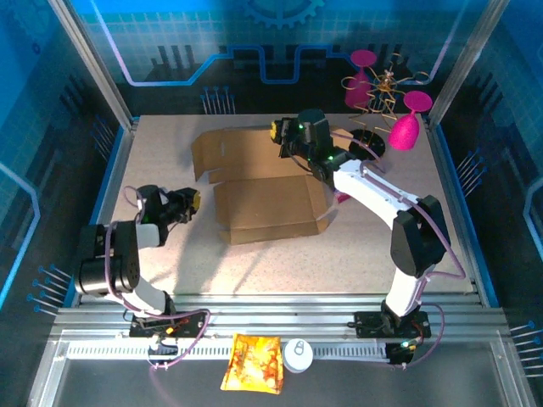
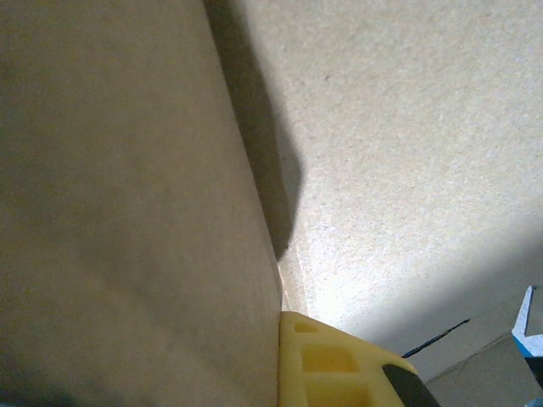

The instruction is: Fold the paper box

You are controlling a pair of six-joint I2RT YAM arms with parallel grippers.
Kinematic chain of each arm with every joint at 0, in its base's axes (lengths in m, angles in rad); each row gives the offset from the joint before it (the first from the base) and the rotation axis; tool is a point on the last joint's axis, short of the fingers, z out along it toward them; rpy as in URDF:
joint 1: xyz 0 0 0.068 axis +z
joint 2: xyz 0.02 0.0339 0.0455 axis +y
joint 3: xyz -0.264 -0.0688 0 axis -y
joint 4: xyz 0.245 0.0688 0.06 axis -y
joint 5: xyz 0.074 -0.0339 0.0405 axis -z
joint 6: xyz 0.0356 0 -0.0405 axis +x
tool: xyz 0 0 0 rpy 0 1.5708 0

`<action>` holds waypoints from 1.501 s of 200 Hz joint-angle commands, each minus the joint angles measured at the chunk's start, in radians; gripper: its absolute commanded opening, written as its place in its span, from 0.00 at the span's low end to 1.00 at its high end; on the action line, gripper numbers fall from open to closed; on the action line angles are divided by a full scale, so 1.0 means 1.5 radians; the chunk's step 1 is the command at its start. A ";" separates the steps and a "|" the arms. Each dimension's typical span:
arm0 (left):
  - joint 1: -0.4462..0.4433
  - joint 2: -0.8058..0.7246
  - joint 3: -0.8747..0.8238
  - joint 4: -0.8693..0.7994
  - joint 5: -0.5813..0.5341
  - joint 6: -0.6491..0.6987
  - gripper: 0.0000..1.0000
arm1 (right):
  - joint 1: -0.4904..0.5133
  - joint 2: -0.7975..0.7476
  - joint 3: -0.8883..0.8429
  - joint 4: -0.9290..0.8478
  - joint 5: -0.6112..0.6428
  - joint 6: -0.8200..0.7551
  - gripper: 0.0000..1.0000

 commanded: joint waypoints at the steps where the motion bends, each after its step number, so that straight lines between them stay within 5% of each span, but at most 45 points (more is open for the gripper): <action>1: -0.018 0.040 0.042 0.111 0.038 -0.048 0.23 | -0.007 0.010 0.018 0.018 -0.011 -0.004 0.00; 38: -0.043 0.109 0.059 0.228 0.033 -0.111 0.23 | -0.005 0.012 0.018 0.018 -0.010 -0.004 0.00; 113: -0.108 0.058 0.016 0.230 -0.009 -0.093 0.23 | -0.008 0.034 0.015 0.061 -0.016 0.010 0.00; 151: -0.150 0.000 0.028 0.053 -0.056 0.012 0.23 | -0.006 0.042 0.023 0.065 -0.019 0.014 0.00; 192: -0.221 -0.097 0.096 -0.277 -0.239 0.187 0.37 | 0.002 0.043 0.025 0.069 -0.018 0.022 0.00; 259: -0.298 -0.059 0.159 -0.342 -0.387 0.210 0.50 | 0.018 0.045 0.016 0.088 -0.016 0.037 0.00; 300: -0.313 -0.102 0.180 -0.355 -0.395 0.260 0.55 | 0.009 0.036 -0.001 0.102 -0.014 0.012 0.00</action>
